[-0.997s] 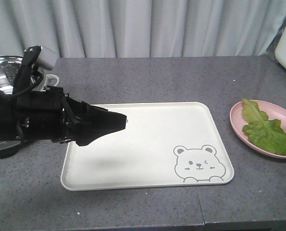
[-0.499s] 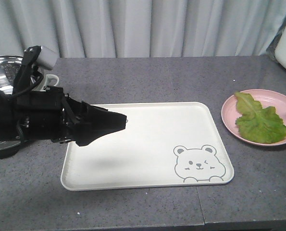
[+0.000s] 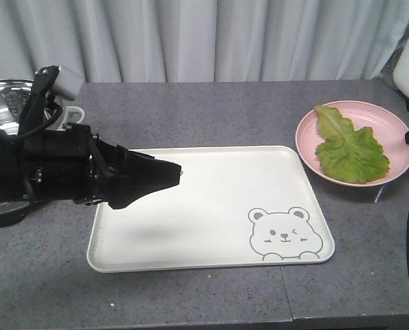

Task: Transfer vegetables to tray and serve
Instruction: 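Slide the pink plate onto the bear tray with the right gripper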

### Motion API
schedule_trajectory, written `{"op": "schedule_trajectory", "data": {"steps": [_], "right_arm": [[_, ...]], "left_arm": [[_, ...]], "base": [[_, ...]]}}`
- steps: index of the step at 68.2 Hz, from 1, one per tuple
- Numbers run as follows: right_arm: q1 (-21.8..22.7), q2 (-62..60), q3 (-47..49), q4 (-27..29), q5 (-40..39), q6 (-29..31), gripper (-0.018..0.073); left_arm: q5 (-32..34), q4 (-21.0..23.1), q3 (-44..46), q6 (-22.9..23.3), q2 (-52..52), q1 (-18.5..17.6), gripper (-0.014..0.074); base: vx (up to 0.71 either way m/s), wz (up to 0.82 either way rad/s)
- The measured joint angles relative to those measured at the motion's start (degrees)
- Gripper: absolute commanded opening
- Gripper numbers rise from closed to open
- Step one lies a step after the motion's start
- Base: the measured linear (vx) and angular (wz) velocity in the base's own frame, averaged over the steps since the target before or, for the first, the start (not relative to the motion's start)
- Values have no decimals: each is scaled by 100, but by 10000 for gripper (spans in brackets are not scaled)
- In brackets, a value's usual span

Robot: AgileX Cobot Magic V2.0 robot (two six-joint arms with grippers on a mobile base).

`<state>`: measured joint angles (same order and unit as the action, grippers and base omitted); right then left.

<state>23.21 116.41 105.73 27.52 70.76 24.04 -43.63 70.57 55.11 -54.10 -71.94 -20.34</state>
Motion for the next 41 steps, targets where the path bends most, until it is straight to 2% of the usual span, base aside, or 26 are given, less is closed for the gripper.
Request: {"op": "schedule_trajectory", "data": {"steps": [14, 25, 41], "right_arm": [[-400, -76, 0, 52, 0, 14, -4], [-1086, -76, 0, 63, 0, 14, -4], [-2314, -76, 0, 85, 0, 14, -4]], "left_arm": [[0, 2, 0, 0, 0, 0, 482], [0, 2, 0, 0, 0, 0, 482], [0, 2, 0, 0, 0, 0, 482]], "base": [[0, 0], [0, 0], [0, 0]]}}
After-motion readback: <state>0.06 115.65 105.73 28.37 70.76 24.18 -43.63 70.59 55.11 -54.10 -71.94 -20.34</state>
